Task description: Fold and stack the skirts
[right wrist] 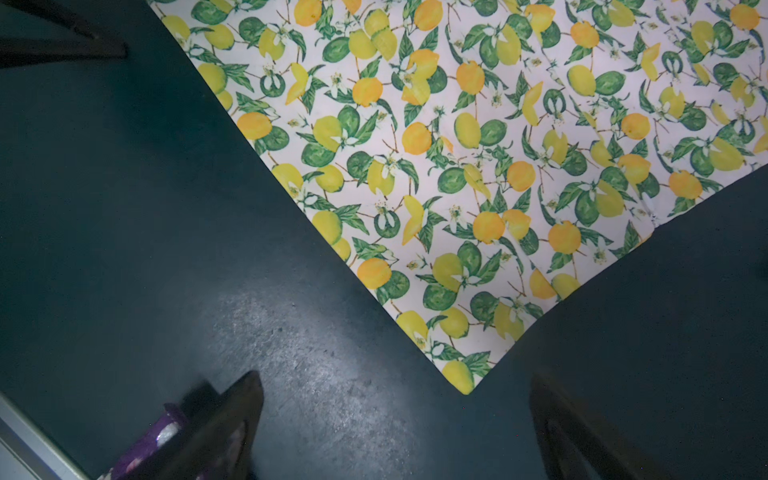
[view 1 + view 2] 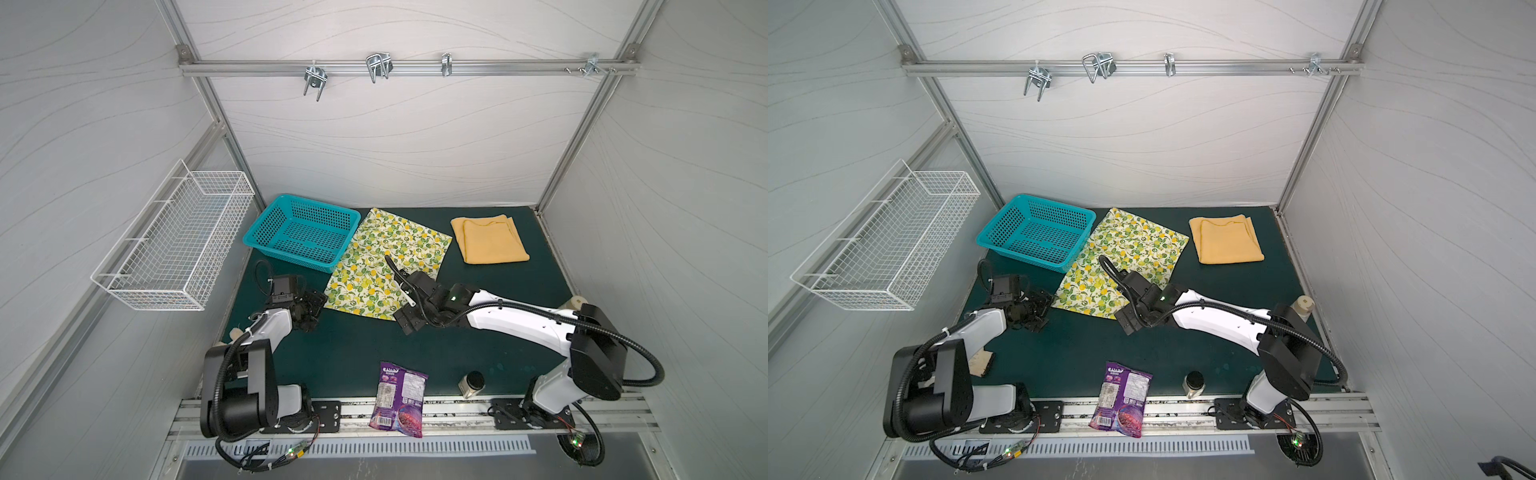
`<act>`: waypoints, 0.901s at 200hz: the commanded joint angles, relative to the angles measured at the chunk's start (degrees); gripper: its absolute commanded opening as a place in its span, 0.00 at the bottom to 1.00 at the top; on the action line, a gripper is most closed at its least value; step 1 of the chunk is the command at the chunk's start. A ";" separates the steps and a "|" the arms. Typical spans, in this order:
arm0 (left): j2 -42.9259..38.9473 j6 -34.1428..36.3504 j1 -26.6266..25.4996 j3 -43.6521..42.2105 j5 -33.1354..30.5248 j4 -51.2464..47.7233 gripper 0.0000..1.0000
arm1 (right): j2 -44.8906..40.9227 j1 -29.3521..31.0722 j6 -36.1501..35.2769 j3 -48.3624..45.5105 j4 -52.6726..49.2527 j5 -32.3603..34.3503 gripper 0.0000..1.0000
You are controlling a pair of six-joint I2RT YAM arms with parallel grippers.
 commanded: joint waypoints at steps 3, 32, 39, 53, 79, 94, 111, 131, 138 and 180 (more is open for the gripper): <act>5.13 0.59 0.28 -0.04 -0.20 4.01 0.70 | 0.86 0.53 0.62 -0.55 0.69 -0.51 0.99; 7.64 0.82 0.49 -0.30 0.04 5.84 0.58 | 0.98 0.60 0.80 -1.07 1.10 -0.38 0.99; 7.93 0.94 0.50 -0.39 0.20 6.02 0.55 | 1.15 0.61 0.87 -1.16 1.08 -0.38 0.99; 8.07 1.18 0.47 -0.73 0.46 6.12 0.52 | 1.18 0.61 0.95 -1.27 1.12 -0.38 0.99; 7.32 1.36 0.46 -2.11 0.21 6.47 0.43 | 1.60 0.61 1.18 -1.52 1.44 -0.55 0.99; 7.00 1.68 0.47 -2.58 0.01 6.57 0.39 | 1.92 0.61 1.31 -1.52 1.44 -0.68 0.99; 7.10 2.24 0.46 -2.59 -0.03 6.29 0.32 | 2.13 0.56 1.48 -1.68 1.68 -0.73 0.99; 7.26 2.47 0.47 -2.46 0.16 6.14 0.11 | 2.35 0.61 1.57 -1.78 1.89 -0.65 0.99; 7.30 2.64 0.46 -2.21 0.29 5.80 0.04 | 2.39 0.65 1.51 -1.87 1.96 -0.48 0.99; 5.38 4.71 0.46 1.04 3.44 1.90 0.00 | 2.54 0.74 -1.88 -3.26 2.53 3.91 0.99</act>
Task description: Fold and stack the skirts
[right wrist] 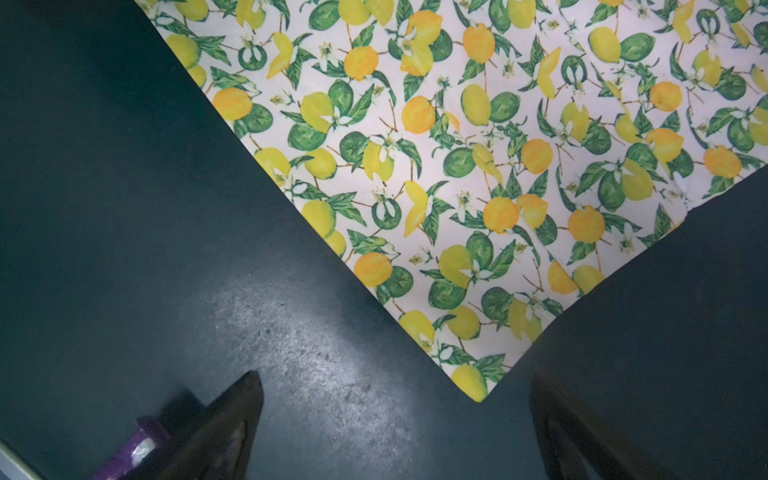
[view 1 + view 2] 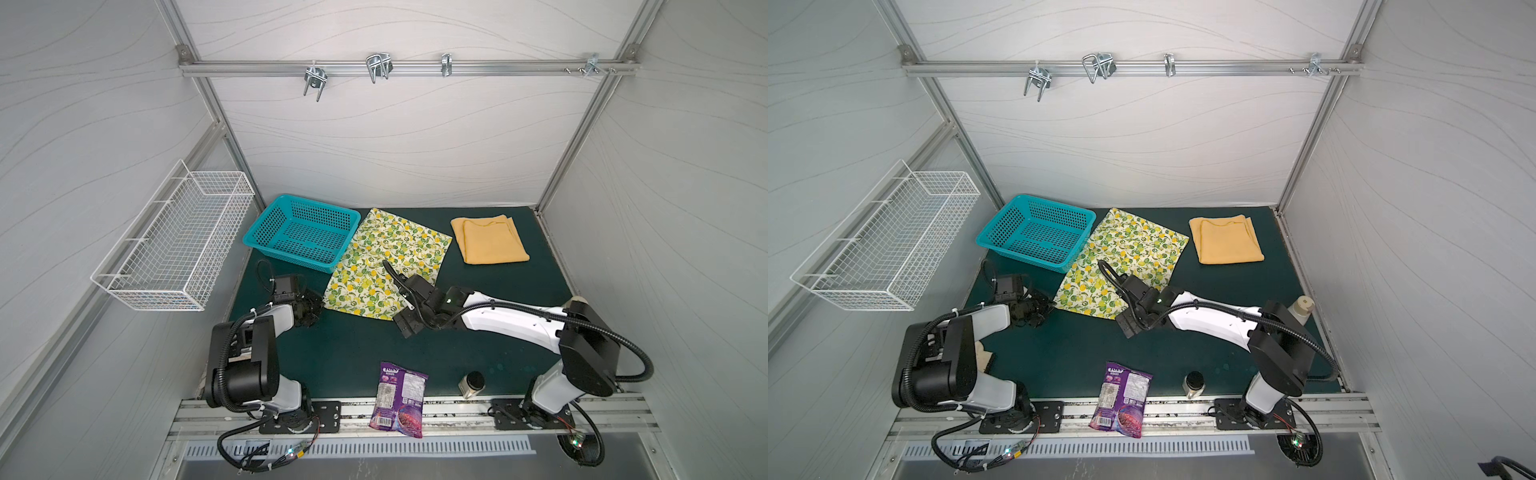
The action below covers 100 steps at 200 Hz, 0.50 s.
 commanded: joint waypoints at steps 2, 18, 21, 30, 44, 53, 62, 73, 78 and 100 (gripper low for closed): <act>-1.00 1.72 -0.06 1.81 1.74 -5.88 0.00 | 0.78 0.58 -2.78 -1.57 0.54 3.69 0.99; -4.50 2.01 -0.08 2.49 2.88 -7.82 0.00 | 0.71 0.59 -3.84 -2.71 0.94 5.28 0.99; -5.18 2.04 -0.06 2.67 3.12 -8.19 0.00 | 0.73 0.63 -3.85 -2.84 0.93 5.52 0.99; -7.47 2.28 -0.09 3.45 3.99 -9.95 0.00 | 0.59 0.64 -4.02 -3.57 1.32 6.01 0.99; -10.60 2.86 -0.08 5.23 5.05 -13.01 0.00 | 0.01 0.69 -4.50 -4.79 2.35 6.38 0.99; -12.23 3.23 -0.09 6.66 5.97 -15.22 0.00 | -0.41 0.73 -4.90 -5.53 3.28 6.34 0.99; -13.34 3.61 -0.08 8.24 7.01 -16.96 0.00 | -0.66 0.81 -5.40 -6.21 4.15 6.07 0.99; -13.88 4.03 -0.15 10.17 8.53 -18.59 0.00 | -0.66 1.11 -6.28 -6.79 4.97 5.83 0.99; -13.74 4.35 -0.09 11.18 9.15 -19.42 0.00 | -0.48 1.31 -6.58 -6.98 5.32 5.63 0.99; -11.59 5.69 -0.08 15.57 12.05 -22.48 0.00 | 0.90 2.15 -8.13 -7.58 6.75 5.39 0.99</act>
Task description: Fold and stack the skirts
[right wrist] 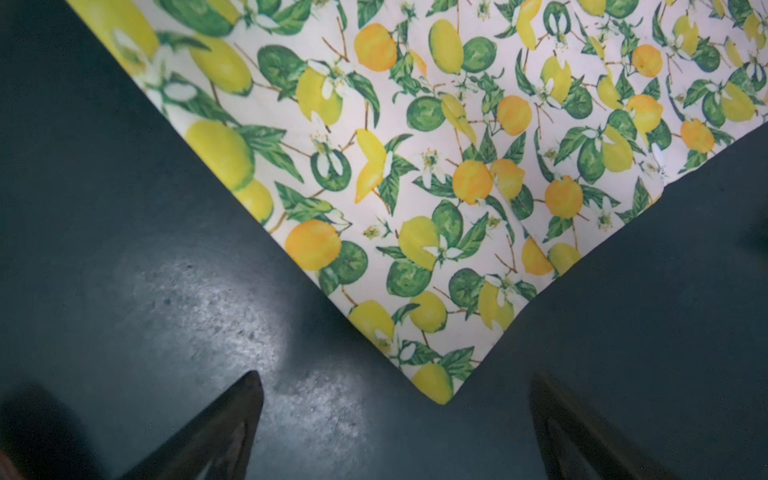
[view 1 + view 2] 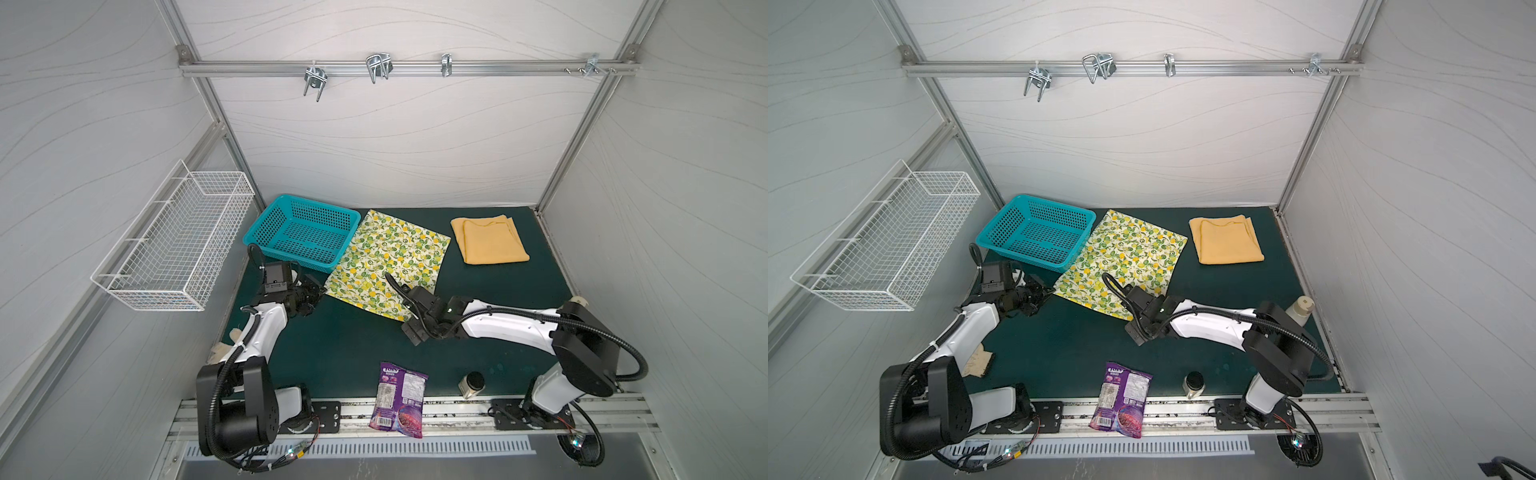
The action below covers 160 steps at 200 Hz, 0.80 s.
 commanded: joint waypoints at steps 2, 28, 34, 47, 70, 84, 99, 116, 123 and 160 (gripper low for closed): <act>1.54 2.35 -0.06 5.29 4.53 -5.46 0.00 | 1.10 1.46 -2.94 -0.65 3.34 0.36 0.99; 4.16 2.86 -0.07 9.20 6.24 -6.94 0.00 | 2.21 2.20 -2.98 -1.92 6.30 1.23 0.98; 4.62 3.03 -0.07 9.99 6.47 -7.32 0.00 | 2.52 2.24 -2.94 -1.97 6.57 1.67 0.97; 5.25 3.08 -0.07 11.46 6.48 -7.97 0.00 | 3.52 2.28 -2.55 -1.29 5.94 3.16 0.94; 6.21 3.29 -0.02 14.06 6.56 -9.09 0.00 | 4.92 2.23 -2.54 -0.90 5.72 4.08 0.89; 6.90 3.28 -0.04 15.46 6.81 -9.52 0.00 | 5.69 2.27 -2.17 -0.87 5.68 5.13 0.86; 7.55 3.35 -0.01 16.65 6.83 -10.07 0.00 | 6.23 2.23 -1.86 -0.82 5.36 6.19 0.85; 7.94 3.37 -0.07 17.17 6.83 -10.13 0.00 | 6.12 2.27 -1.81 -1.08 5.64 6.69 0.82; 8.04 3.33 -0.06 17.17 6.87 -10.01 0.00 | 6.03 2.22 -1.72 -1.04 5.66 6.99 0.81; 8.12 3.17 -0.07 16.69 7.00 -9.57 0.00 | 6.06 1.11 -1.43 -1.03 5.50 7.49 0.71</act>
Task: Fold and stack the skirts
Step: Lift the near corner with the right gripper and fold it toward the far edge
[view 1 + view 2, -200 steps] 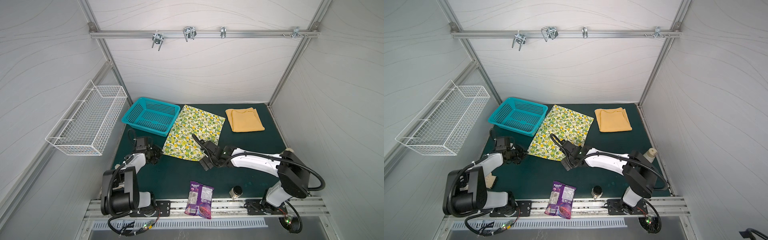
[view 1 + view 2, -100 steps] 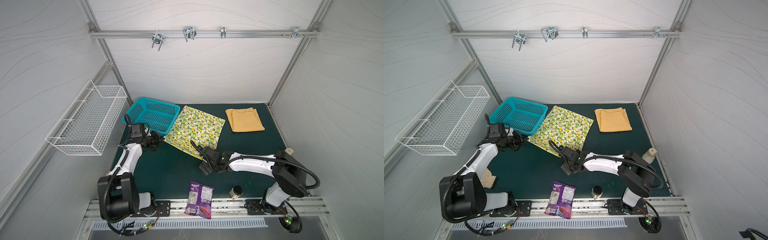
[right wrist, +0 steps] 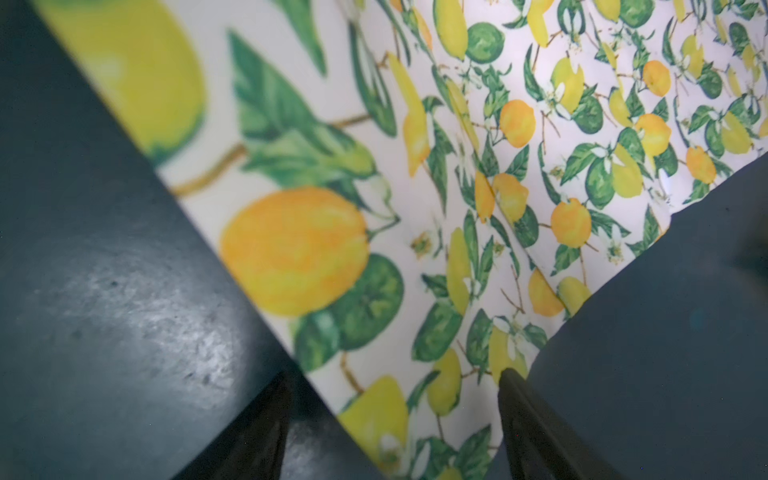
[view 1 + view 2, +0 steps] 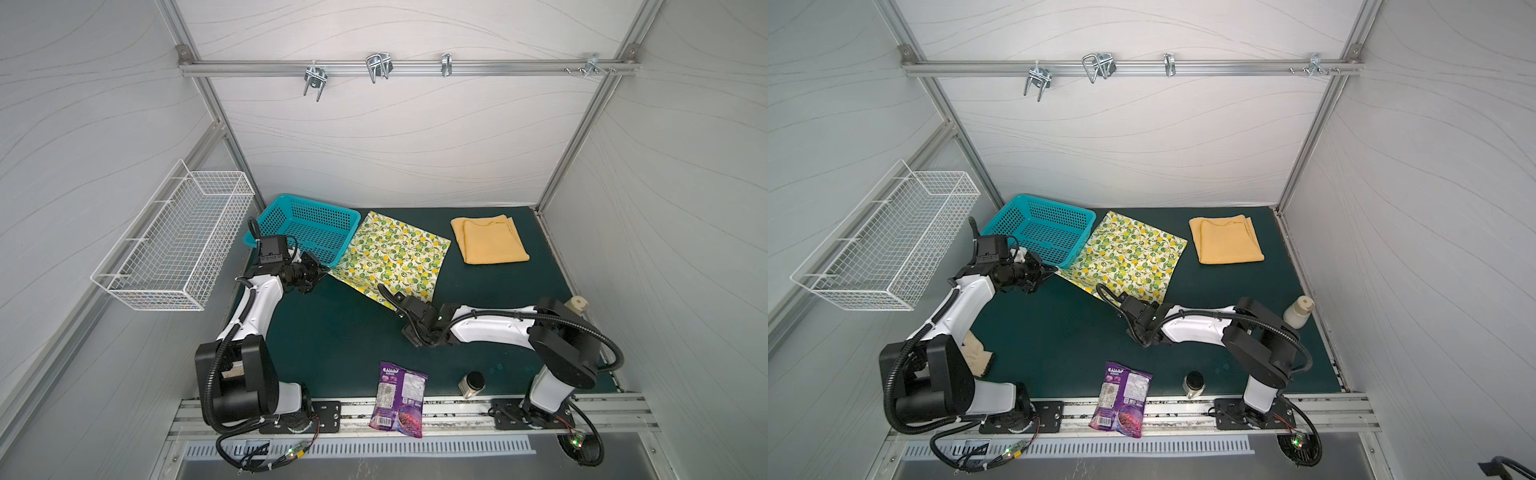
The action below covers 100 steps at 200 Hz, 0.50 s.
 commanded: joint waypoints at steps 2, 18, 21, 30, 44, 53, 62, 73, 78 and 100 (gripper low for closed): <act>0.30 0.73 -0.07 1.95 0.90 -0.27 0.00 | 0.49 -0.72 0.21 0.31 0.26 1.40 0.70; 0.45 0.66 -0.05 1.85 0.84 0.02 0.00 | 0.15 -0.97 0.37 -0.17 0.30 1.40 0.65; 0.54 0.64 -0.01 1.83 0.88 0.08 0.00 | 0.04 -0.97 0.35 -0.23 0.34 1.40 0.64; 0.86 0.55 -0.05 1.85 0.90 0.26 0.00 | -0.20 -1.06 0.53 -0.51 0.27 1.40 0.61; 1.15 0.18 -0.06 1.85 0.99 0.61 0.00 | -0.32 -1.15 0.94 -0.76 -0.07 1.87 0.55; 1.26 0.02 -0.07 1.85 0.99 0.81 0.00 | -0.41 -1.28 1.16 -0.93 -0.24 2.01 0.52; 1.27 -0.15 0.00 1.85 0.99 0.98 0.00 | -0.40 -1.54 1.49 -1.00 -0.41 2.18 0.50; 1.18 -0.41 -0.02 1.80 0.94 1.22 0.00 | -0.48 -1.75 1.88 -1.02 -0.85 2.40 0.48; 1.18 -0.59 -0.02 1.76 0.88 1.33 0.00 | -0.40 -1.84 2.09 -1.00 -1.09 2.45 0.47; 1.42 -0.89 -0.07 2.10 0.77 1.53 0.00 | -1.02 -2.01 2.77 -1.40 -1.47 2.57 0.44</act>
